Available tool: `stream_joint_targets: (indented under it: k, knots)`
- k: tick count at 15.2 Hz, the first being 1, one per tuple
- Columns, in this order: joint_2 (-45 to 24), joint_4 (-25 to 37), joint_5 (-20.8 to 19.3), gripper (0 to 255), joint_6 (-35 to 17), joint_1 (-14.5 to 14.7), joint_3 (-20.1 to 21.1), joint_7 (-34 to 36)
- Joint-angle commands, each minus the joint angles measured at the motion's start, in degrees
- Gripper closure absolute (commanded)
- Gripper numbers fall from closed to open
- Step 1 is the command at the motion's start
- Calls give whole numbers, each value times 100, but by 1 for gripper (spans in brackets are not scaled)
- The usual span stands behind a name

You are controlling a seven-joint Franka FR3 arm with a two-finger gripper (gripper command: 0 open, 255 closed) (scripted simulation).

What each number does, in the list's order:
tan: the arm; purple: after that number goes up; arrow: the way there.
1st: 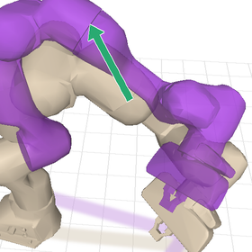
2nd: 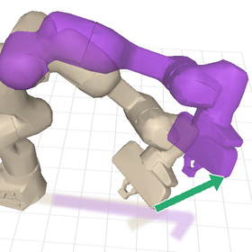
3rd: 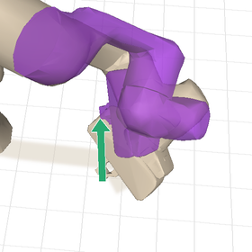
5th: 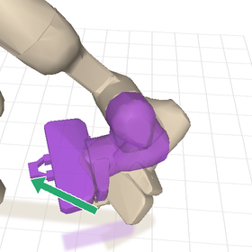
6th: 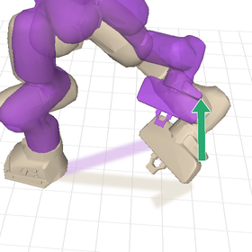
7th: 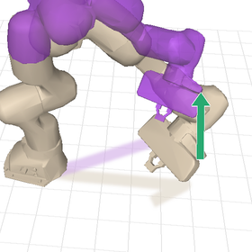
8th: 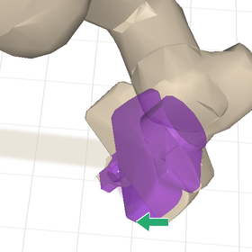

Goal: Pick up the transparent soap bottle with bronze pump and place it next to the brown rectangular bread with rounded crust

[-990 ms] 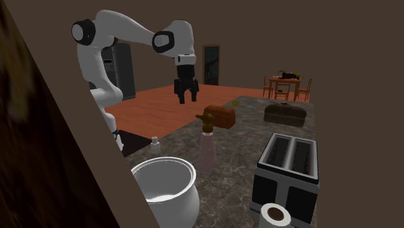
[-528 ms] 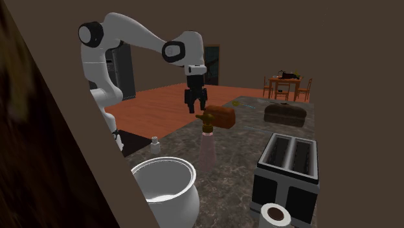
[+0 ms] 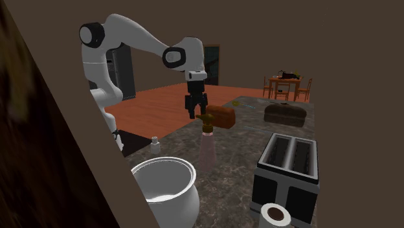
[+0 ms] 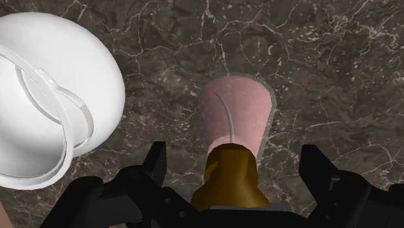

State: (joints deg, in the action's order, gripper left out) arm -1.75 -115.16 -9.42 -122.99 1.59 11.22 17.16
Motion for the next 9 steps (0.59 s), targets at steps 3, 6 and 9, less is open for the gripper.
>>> stream_joint_targets:
  k: [3, 6, 9]
  knots:
    - [-1, 0, 0, 0, -2, 0, 0, 0]
    - [-1, 0, 0, 255, -2, 0, 0, 0]
    - [-1, 0, -1, 255, -2, 0, 0, 0]
